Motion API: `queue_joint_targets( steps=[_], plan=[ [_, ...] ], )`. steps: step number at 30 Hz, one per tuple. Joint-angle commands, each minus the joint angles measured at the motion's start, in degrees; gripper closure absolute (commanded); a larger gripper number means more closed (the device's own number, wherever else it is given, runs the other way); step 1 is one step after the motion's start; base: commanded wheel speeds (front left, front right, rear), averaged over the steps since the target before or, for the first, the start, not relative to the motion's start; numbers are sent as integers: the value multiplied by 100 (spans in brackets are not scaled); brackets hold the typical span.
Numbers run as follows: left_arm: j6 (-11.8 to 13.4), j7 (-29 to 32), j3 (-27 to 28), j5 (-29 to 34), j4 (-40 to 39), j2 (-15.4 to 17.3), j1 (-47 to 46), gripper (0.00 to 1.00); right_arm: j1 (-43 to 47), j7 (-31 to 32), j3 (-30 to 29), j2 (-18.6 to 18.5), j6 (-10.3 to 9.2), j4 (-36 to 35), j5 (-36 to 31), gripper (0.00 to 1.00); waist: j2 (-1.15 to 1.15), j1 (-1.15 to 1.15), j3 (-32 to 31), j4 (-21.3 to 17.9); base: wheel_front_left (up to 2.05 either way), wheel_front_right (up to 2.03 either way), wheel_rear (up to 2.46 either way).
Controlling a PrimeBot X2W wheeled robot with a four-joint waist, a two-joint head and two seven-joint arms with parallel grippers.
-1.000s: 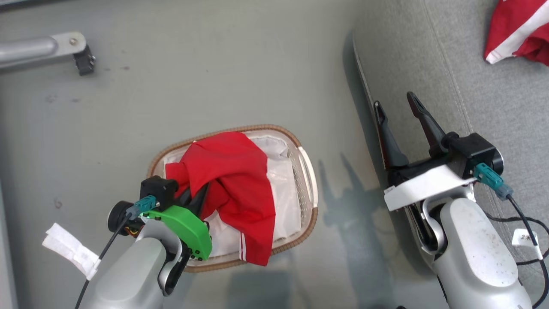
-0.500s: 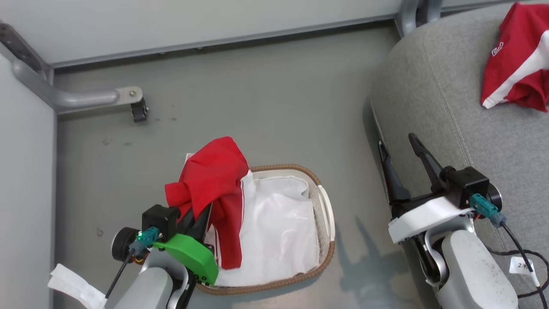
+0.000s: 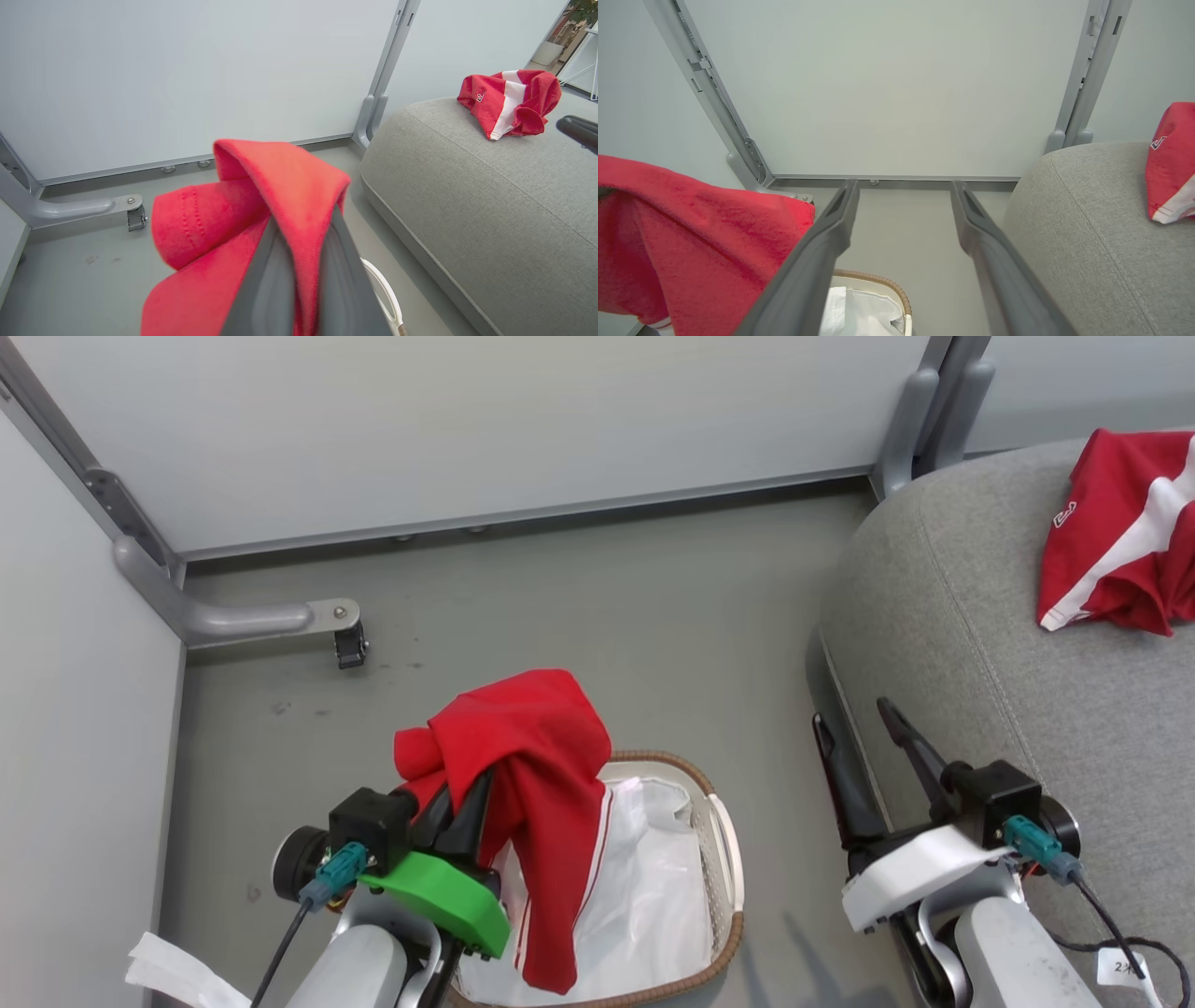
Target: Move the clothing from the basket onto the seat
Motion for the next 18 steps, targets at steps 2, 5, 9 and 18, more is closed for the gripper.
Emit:
queue_joint_targets(
  steps=[2,5,9,18],
  plan=[
    [5,-20,35,88,-155,-62,81,100,142,-29,24,-23,-8,37,-33,0,0,1,-168,23,0,0,0],
    [5,-21,64,132,-337,-121,68,100,257,-29,56,-21,-8,68,-16,0,0,1,-280,21,0,0,0],
    [5,-21,83,169,-591,-200,-2,100,385,-29,107,-22,-8,99,10,0,0,1,-410,6,0,0,0],
    [5,-21,-53,129,-1023,-261,-268,100,497,-28,222,-21,-8,71,-23,0,0,1,-509,-8,0,0,0]
  ],
)
